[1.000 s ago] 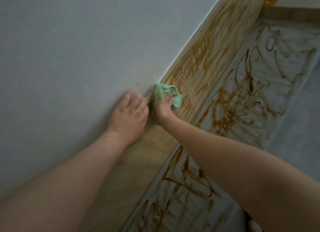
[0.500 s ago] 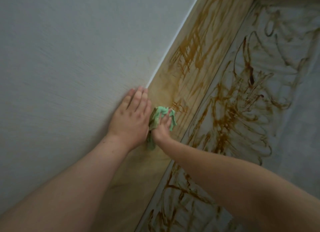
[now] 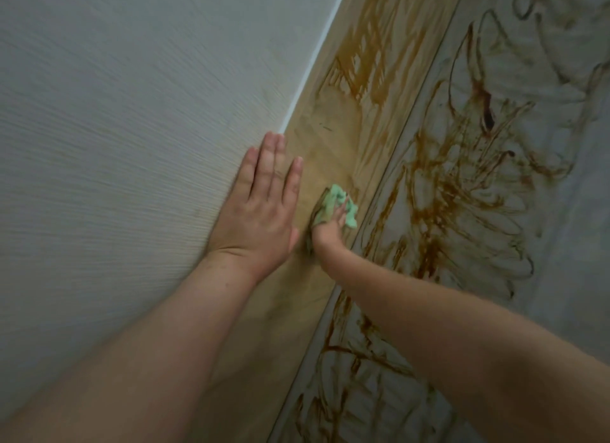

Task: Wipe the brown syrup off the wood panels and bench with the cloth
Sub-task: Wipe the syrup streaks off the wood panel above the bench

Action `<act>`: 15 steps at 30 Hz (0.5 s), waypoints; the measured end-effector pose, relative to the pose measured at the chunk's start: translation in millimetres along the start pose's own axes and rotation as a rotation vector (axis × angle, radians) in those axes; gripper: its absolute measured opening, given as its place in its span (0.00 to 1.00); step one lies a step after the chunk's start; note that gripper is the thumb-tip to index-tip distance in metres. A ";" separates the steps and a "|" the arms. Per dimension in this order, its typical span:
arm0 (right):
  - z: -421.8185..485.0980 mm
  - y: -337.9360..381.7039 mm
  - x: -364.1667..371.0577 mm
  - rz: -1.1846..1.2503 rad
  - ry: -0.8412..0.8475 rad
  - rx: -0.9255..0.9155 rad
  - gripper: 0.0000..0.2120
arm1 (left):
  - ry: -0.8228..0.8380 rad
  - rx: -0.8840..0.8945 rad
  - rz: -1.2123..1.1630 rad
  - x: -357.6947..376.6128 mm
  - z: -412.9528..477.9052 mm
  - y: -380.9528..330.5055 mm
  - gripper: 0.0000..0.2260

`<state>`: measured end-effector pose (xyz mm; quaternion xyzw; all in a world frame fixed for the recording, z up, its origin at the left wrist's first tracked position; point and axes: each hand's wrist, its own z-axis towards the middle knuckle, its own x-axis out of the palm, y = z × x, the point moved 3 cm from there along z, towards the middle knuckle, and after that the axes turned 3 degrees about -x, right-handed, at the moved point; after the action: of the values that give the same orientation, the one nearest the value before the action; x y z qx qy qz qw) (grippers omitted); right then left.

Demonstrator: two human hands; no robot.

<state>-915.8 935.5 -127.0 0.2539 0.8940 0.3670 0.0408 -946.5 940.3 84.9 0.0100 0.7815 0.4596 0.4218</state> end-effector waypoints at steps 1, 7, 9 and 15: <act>-15.4 -25.6 13.6 0.024 0.024 0.119 0.32 | -0.001 0.004 -0.003 0.0 -0.6 0.2 0.41; 35.5 -24.7 8.9 0.170 0.048 0.295 0.32 | -0.028 0.002 -0.006 0.6 1.3 0.3 0.43; 60.1 16.1 -14.9 0.179 -0.092 0.203 0.30 | -0.032 0.001 0.002 2.4 0.5 0.6 0.44; 44.7 18.8 -11.1 0.150 -0.194 -0.186 0.30 | -0.035 0.014 0.030 4.0 0.0 -0.9 0.46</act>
<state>-886.5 969.9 -148.1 0.3491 0.8266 0.4241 0.1227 -948.8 941.4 81.7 0.0327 0.7768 0.4603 0.4286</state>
